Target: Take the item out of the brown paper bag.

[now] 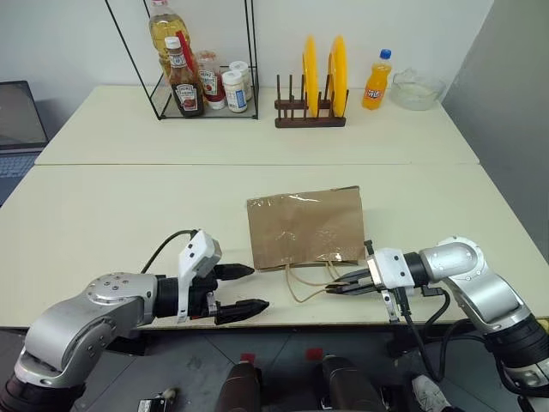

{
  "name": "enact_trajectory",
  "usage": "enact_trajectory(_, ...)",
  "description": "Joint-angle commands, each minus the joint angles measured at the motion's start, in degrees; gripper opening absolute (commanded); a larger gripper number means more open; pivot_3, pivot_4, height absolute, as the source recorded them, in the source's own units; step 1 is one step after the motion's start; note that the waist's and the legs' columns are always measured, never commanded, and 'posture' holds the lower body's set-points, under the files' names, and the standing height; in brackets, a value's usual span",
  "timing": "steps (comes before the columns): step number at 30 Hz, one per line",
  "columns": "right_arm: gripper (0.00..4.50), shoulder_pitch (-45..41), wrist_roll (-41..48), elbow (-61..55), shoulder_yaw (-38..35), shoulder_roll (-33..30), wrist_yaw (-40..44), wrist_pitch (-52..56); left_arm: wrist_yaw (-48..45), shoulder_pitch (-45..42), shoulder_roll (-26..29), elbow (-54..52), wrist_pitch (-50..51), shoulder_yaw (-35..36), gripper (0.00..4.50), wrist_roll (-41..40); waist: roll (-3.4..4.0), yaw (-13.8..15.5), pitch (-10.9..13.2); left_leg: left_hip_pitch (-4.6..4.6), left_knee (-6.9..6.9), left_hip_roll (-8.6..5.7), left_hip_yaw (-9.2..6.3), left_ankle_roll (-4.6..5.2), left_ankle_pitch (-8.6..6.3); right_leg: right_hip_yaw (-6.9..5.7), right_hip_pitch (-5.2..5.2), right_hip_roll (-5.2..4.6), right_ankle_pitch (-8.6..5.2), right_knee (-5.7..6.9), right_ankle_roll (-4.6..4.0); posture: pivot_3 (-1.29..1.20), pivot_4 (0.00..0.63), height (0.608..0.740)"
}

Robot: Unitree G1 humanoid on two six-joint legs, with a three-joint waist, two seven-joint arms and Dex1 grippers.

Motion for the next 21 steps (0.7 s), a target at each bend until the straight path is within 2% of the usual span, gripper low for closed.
enact_trajectory(1, 0.02, -0.84, 1.12, -2.06, -1.35, 0.61, -0.68, 1.54, -0.74, -0.83, 0.01, -0.44, -0.99, -0.26, 4.5, 0.23, 0.0, -0.01, 0.0, 0.0, 0.0, 0.0, 0.0, 0.0, 0.0, 0.0, 0.0, 0.0, -0.01, 0.0, 0.01, 0.0, 0.15, 0.74)
enact_trajectory(5, 0.02, -1.03, 0.65, -1.57, -1.27, 1.06, -0.85, 1.52, -0.76, -1.15, -0.02, -0.34, -0.98, -0.29, 4.5, 0.36, 0.0, -0.01, 0.0, 0.0, 0.0, 0.0, 0.0, 0.0, 0.0, 0.0, 0.0, 0.0, -0.02, 0.0, 0.03, 0.0, 0.15, 0.74)
enact_trajectory(8, 0.65, -0.91, 0.24, -1.18, -1.35, 1.89, -1.55, 0.83, -0.66, -1.35, -0.06, -0.27, -0.96, -0.32, 4.5, 0.47, 0.0, -0.02, 0.0, 0.0, 0.0, 0.01, 0.0, 0.0, 0.0, 0.0, 0.0, 0.01, -0.04, 0.0, 0.08, 0.0, 0.15, 0.74)
enact_trajectory(10, 1.28, -0.42, -0.51, -0.74, -1.12, 2.25, -1.64, -0.26, -0.51, -1.5, -0.13, -0.34, -0.86, -0.3, 4.5, 0.42, 0.0, -0.02, 0.0, 0.0, 0.0, 0.01, 0.0, 0.0, 0.0, 0.0, 0.0, 0.01, -0.05, 0.0, 0.08, 0.0, 0.15, 0.74)
enact_trajectory(17, 1.28, 0.9, -1.26, 2.04, -0.35, 3.17, -1.13, -2.57, -0.14, -1.84, -0.28, -0.49, -0.54, -0.3, 4.5, 0.27, 0.0, -0.02, 0.0, 0.0, 0.0, 0.01, 0.0, 0.0, 0.0, 0.0, 0.0, 0.01, -0.05, -0.01, 0.08, 0.0, 0.15, 0.74)
enact_trajectory(21, 1.28, 1.01, 1.3, 0.73, -1.01, 2.37, 0.69, 0.99, -0.21, -1.75, -0.06, -0.65, -0.38, -0.05, 4.5, 0.13, 0.0, -0.02, 0.0, 0.0, 0.0, 0.01, 0.01, 0.0, 0.0, 0.0, 0.0, 0.02, -0.04, -0.01, 0.07, 0.0, 0.15, 0.74)
